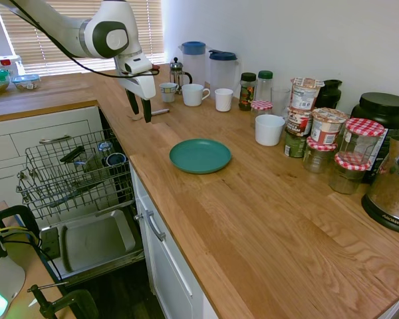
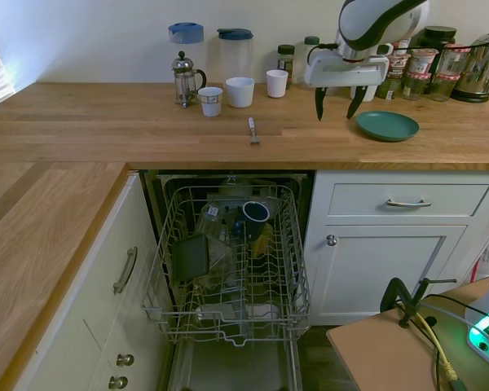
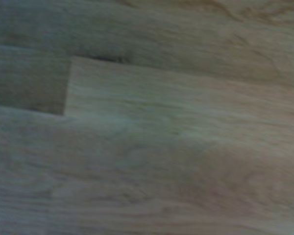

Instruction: Put the fork in the dishwasher

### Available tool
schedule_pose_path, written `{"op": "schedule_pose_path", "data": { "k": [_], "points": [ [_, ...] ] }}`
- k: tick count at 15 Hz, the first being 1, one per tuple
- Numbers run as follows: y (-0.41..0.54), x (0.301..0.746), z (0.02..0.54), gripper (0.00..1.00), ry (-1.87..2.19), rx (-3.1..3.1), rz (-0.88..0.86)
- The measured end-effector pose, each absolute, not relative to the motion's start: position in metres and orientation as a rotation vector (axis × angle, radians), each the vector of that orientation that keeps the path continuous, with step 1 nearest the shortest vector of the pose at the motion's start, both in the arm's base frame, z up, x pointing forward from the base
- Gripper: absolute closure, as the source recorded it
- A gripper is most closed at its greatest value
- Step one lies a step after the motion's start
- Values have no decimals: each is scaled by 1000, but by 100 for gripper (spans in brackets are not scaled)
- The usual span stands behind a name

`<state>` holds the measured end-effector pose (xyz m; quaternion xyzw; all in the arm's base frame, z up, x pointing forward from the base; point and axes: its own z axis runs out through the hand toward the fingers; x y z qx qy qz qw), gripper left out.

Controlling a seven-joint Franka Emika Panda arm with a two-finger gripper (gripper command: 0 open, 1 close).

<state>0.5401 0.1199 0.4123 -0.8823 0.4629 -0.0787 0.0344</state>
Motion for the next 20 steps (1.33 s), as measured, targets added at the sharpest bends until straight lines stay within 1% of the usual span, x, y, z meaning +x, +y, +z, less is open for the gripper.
{"op": "schedule_pose_path", "data": {
  "k": [4,7,13,17,20],
  "points": [
    [161,586,403,0,1414,-2677,-271],
    [189,611,396,0,1426,-2656,-302],
    [247,655,365,0,1456,-2623,-351],
    [262,675,340,0,1501,-2606,-351],
    [275,678,337,0,1511,-2613,-339]
  ]
}}
